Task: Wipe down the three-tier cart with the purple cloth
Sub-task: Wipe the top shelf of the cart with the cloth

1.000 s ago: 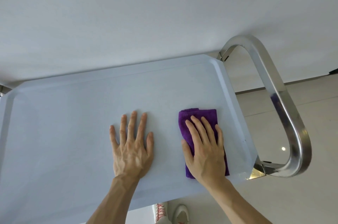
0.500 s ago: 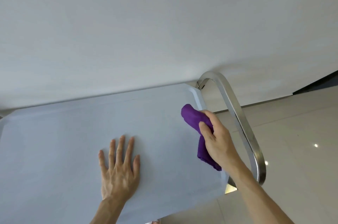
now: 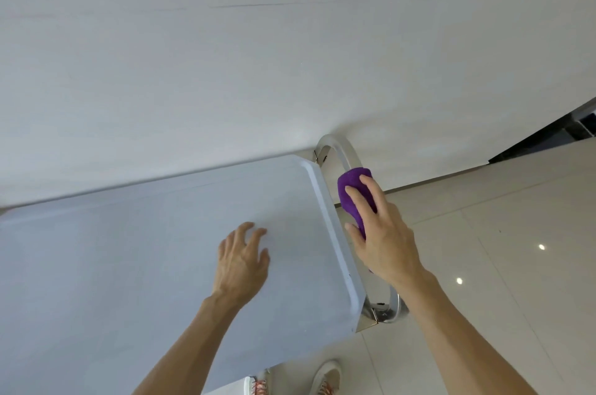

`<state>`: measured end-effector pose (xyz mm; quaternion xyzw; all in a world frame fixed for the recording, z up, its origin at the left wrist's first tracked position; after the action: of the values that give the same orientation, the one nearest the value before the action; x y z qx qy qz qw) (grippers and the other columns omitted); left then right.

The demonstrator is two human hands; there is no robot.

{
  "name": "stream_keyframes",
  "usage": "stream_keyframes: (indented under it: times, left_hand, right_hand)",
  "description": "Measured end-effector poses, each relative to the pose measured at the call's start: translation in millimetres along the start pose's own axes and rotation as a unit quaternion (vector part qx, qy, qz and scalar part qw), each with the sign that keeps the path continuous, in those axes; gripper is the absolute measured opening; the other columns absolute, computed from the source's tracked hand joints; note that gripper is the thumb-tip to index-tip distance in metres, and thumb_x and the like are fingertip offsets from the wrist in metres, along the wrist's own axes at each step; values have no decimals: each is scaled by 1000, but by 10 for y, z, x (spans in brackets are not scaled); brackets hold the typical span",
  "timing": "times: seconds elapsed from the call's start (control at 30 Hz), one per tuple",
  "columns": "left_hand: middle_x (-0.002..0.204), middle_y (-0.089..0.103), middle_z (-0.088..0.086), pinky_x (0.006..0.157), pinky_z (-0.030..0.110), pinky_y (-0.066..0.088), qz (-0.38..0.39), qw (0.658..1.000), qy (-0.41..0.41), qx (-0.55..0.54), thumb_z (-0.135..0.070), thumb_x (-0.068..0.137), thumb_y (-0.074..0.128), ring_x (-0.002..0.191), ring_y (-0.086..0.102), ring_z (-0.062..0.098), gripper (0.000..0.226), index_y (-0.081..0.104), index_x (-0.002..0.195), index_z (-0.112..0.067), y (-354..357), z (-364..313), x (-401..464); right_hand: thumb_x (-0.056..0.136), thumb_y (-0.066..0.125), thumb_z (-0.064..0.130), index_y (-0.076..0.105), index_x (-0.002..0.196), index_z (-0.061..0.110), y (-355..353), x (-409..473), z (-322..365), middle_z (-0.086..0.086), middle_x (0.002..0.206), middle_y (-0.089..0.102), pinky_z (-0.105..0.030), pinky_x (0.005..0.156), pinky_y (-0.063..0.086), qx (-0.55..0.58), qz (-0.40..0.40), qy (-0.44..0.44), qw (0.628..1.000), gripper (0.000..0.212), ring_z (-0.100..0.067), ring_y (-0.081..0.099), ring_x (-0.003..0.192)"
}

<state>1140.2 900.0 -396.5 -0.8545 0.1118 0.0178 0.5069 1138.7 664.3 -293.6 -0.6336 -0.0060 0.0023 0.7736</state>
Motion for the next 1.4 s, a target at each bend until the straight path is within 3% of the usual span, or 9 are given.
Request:
stream_keyframes:
  times: [0.1, 0.23, 0.43, 0.57, 0.73, 0.87, 1.0, 1.17, 1.4]
  left_hand:
    - [159, 22, 10, 115, 55, 21, 88, 994, 29, 58, -34, 95, 56, 144, 23, 34, 56, 38, 146, -24, 250, -312, 186]
    - [163, -18, 4, 110, 73, 9, 204, 964, 28, 170, -53, 94, 52, 146, -15, 45, 80, 2, 154, -38, 591, -378, 281]
    - [161, -24, 8, 106, 76, 15, 232, 946, 35, 225, -57, 93, 52, 142, -17, 54, 88, -8, 154, -36, 716, -341, 317]
    - [161, -25, 9, 106, 77, 15, 239, 943, 28, 228, -54, 93, 54, 142, -18, 54, 89, -9, 154, -36, 743, -346, 334]
    - [161, -26, 9, 106, 77, 16, 254, 939, 17, 230, -51, 93, 56, 142, -19, 55, 91, -10, 154, -35, 722, -371, 339]
    - [161, -27, 9, 106, 77, 16, 264, 937, 14, 230, -50, 93, 57, 141, -19, 55, 92, -10, 154, -35, 713, -391, 342]
    - [161, -26, 9, 106, 77, 17, 263, 938, 14, 226, -51, 93, 57, 142, -19, 55, 91, -9, 154, -36, 705, -393, 349]
    - [161, -25, 7, 106, 77, 16, 255, 944, 12, 210, -51, 92, 59, 142, -19, 53, 91, -6, 154, -38, 703, -385, 349]
    - [162, -21, 5, 106, 76, 16, 227, 952, 13, 203, -53, 90, 59, 143, -16, 52, 90, -2, 154, -39, 638, -406, 321]
  right_hand:
    - [96, 51, 41, 45, 142, 24, 21, 80, -20, 2, 159, 24, -40, 63, 59, 9, -32, -3, 999, 49, -27, 59, 100]
    - [95, 56, 25, 37, 148, 25, 92, 367, -5, -1, 163, 14, -43, 69, 58, -6, -19, -13, 1000, 57, -30, 60, 94]
    - [88, 57, 17, 47, 135, 21, 146, 1221, 55, -1, 154, 28, -42, 70, 54, 16, 21, -11, 1000, 48, -36, 61, 83]
    - [88, 55, 21, 54, 123, 22, 331, 1820, 53, 0, 131, 48, -40, 82, 50, 17, 114, 6, 993, 35, -35, 59, 100]
    - [84, 53, 20, 56, 124, 25, 514, 2131, 28, -2, 126, 56, -35, 88, 46, -3, 214, 26, 976, 41, -29, 55, 113]
    - [87, 55, 20, 57, 121, 23, 347, 1848, 25, 0, 125, 54, -32, 76, 43, 57, 83, -9, 995, 35, -29, 59, 102]
    - [84, 61, 15, 53, 129, 24, 167, 1154, 5, 4, 152, 36, -34, 67, 52, 76, -41, -42, 995, 47, -28, 61, 92]
    - [85, 65, 17, 43, 144, 34, 118, 122, -120, 12, 162, 16, -23, 64, 55, 62, -65, -25, 996, 65, -15, 55, 114]
    - [84, 69, 10, 52, 141, 27, 158, -742, -191, 4, 157, 33, -28, 77, 60, 69, -99, 36, 992, 62, -18, 57, 120]
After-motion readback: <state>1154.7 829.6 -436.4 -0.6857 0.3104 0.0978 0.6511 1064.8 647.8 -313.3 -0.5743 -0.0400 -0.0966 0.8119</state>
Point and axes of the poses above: each hand's wrist, its own x-axis towards the middle knuckle, its own y-axis out of the palm, z = x × y, the point moved 7 cm from there along x, towards the middle knuckle
